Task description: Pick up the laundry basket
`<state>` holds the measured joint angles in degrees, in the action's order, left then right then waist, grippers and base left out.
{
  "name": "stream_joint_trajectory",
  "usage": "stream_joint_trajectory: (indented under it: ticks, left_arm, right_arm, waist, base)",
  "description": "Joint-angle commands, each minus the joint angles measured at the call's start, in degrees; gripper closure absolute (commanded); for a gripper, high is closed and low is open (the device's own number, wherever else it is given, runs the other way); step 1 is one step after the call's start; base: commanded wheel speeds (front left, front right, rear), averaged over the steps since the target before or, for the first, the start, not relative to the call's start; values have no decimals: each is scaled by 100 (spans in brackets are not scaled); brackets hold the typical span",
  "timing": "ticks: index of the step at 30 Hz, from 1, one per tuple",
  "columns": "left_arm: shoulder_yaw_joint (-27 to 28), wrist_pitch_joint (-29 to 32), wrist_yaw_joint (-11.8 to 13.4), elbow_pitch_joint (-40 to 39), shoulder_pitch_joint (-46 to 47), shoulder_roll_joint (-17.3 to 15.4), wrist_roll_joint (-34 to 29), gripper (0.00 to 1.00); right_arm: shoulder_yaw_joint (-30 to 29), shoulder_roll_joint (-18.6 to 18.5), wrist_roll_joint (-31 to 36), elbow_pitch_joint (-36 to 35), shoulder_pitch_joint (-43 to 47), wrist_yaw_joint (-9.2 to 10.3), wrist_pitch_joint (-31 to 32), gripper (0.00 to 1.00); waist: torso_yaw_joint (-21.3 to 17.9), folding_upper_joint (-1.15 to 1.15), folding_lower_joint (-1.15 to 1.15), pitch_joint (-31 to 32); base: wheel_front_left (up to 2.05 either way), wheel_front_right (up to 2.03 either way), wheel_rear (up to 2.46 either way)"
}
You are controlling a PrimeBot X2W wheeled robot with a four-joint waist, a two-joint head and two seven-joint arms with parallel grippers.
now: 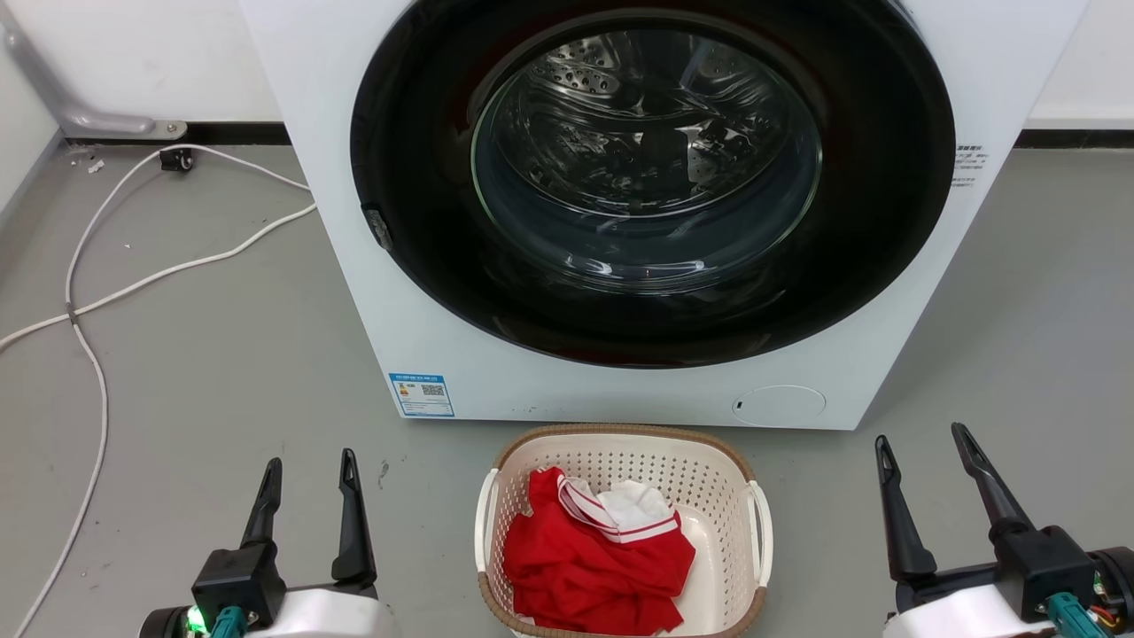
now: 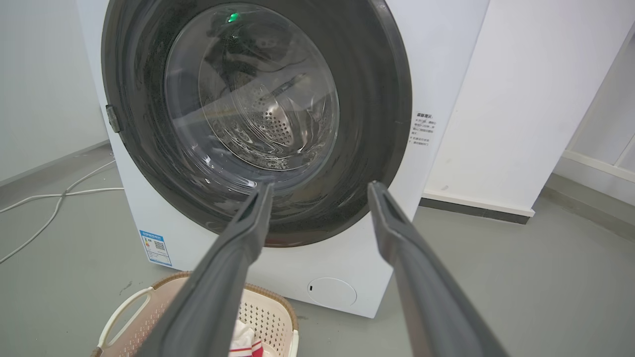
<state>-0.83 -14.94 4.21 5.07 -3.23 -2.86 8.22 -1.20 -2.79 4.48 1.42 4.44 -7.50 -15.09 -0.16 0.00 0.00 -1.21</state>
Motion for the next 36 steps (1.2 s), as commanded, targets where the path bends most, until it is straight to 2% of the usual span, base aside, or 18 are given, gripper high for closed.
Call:
stream_joint_trajectory:
  ticks: [1, 21, 24, 26, 36]
  left_arm:
    - [18, -35, 2, 15, -64, -3, -22, 0]
    - [24, -28, -27, 172, 33, -3, -73, 0]
    - [2, -28, -115, 357, 185, -3, -96, 0]
    - [8, -28, -281, 774, 482, -3, -122, 0]
    - [-35, -28, -702, 2342, 1615, -7, -219, 0]
  right_arm:
    - [-3, -17, -19, 12, 58, 2, -12, 0]
    - [-21, -16, -31, 70, -25, 2, -12, 0]
    - [19, -16, 22, 203, -137, 2, -12, 0]
    - [114, -14, 107, 611, -375, 2, -11, 0]
    - [283, -13, 495, 2376, -1500, 3, -12, 0]
  waist:
    - [-1, 0, 0, -1]
    - [-24, 0, 0, -105]
    - [-24, 0, 0, -207]
    - [-33, 0, 0, -419]
    - [-57, 0, 0, -1157]
  base:
    - [0, 0, 0]
    - [0, 0, 0]
    - [0, 0, 0]
    - [0, 0, 0]
    - [0, 0, 0]
